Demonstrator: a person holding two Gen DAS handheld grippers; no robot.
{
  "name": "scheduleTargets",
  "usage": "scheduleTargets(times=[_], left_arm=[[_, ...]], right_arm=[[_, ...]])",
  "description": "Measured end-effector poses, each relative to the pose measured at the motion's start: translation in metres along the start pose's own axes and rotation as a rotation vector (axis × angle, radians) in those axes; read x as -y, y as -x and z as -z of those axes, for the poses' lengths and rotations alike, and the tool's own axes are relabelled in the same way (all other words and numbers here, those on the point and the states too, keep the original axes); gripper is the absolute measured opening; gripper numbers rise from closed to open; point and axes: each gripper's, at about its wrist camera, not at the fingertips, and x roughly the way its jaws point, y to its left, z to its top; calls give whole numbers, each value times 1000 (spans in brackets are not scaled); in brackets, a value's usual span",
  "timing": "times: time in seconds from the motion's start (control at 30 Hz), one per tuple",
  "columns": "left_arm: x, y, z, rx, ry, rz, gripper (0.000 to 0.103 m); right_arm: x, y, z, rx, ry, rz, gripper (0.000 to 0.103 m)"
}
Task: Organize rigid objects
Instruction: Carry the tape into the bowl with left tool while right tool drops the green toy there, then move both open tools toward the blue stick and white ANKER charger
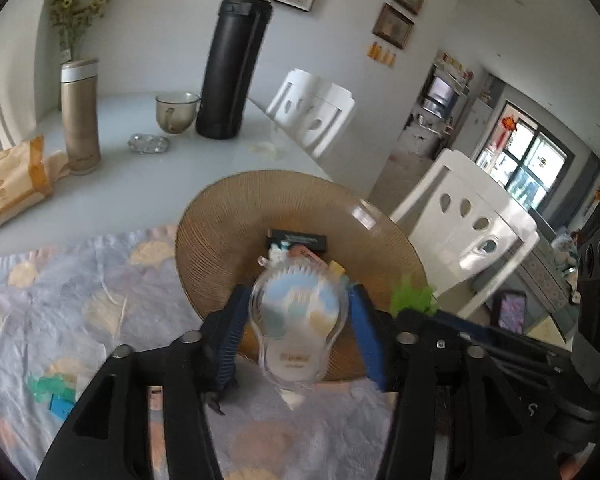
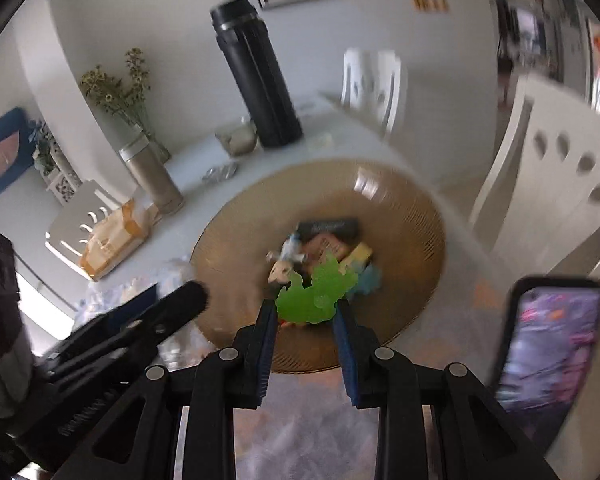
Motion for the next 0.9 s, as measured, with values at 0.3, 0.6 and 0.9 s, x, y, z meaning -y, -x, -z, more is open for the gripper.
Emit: scheduleTargets(times=[0.3,0.6,0.9], left_arm=[[-25,87,14,122,-10,-47,69],[-96,146,87,122,65,-307,77],[-157,105,154,-49,183,-364,77]], right_arm=[[-30,35,10,99,122,-10,42],[-99,24,76,84,324,-120,67],[-117,-70,146,-107,424,-112,67]])
